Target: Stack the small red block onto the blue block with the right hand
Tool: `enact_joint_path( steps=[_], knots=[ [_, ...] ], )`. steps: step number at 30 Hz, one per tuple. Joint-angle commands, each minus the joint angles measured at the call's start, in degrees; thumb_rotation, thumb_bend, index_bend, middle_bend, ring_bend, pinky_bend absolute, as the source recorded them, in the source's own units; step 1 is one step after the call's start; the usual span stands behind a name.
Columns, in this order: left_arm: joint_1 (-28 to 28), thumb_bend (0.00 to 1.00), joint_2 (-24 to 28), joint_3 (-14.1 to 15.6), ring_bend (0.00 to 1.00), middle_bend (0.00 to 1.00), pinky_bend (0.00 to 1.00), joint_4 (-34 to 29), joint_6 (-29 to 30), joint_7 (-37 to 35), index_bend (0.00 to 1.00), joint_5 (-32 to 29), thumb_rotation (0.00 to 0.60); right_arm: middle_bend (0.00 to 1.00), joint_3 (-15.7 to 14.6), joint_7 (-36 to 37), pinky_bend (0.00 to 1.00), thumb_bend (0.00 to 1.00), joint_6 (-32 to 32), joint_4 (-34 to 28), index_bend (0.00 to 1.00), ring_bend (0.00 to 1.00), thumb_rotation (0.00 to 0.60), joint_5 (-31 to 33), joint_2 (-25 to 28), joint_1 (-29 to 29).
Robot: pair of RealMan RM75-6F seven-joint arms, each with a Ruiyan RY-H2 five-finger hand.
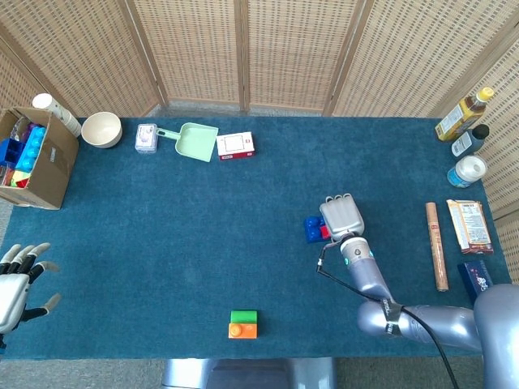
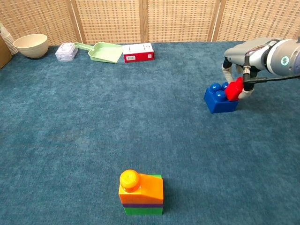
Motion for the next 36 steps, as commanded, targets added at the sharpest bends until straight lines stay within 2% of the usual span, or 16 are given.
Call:
enact_joint_path(
  steps=[1,8,17,21,28,36],
  knots=[
    [0.0,0.31,-0.1,0.0,0.14,0.15,0.0,0.1,0.0,-0.2,0.37,0.0,0.6,0.31,0.2,-0.3,0.33,0.19,-0.3,0.6,0.61,0.32,0.6,0.4,-0.4,0.0],
    [0.0,0.31,-0.2,0.0,0.14,0.15,0.0,0.5,-0.3,-0.5,0.37,-0.1,0.6,0.31,0.4,-1.5,0.33,0.19,-0.2,1.2,0.6,0.32,0.6,0.9,-0.9,0.1],
    [0.0,0.31,-0.3,-0.1,0.14,0.14,0.0,0.6,-0.1,-0.7,0.37,0.1,0.6,0.28,0.6,-3.2,0.33,0.21,0.5,-0.4,0.38,0.31,0.598,1.4,0.0,0.3],
    [0.1,0.31,-0.3,0.0,0.14,0.14,0.0,0.6,0.0,-0.8,0.36,0.3,0.6,0.26,0.7,-3.3,0.33,0.21,0.6,-1.2,0.3,0.3,0.562,1.7,0.5,0.1],
    [0.1,0.31,0.7,-0.3,0.14,0.14,0.0,-0.3,1.2,-1.4,0.37,1.4,0.6,0.23,1.4,-1.3,0.33,0.22,1.3,-3.7,0.23,0.27,0.522,1.3,2.7,-1.1],
    [-0.3,0.31,1.4,-0.4,0.14,0.15,0.0,-1.7,1.1,-0.6,0.37,1.9,0.6,0.22,0.6,0.6,0.33,0.23,1.8,-6.4,0.19,0.26,0.507,0.5,5.8,-3.2]
  ],
)
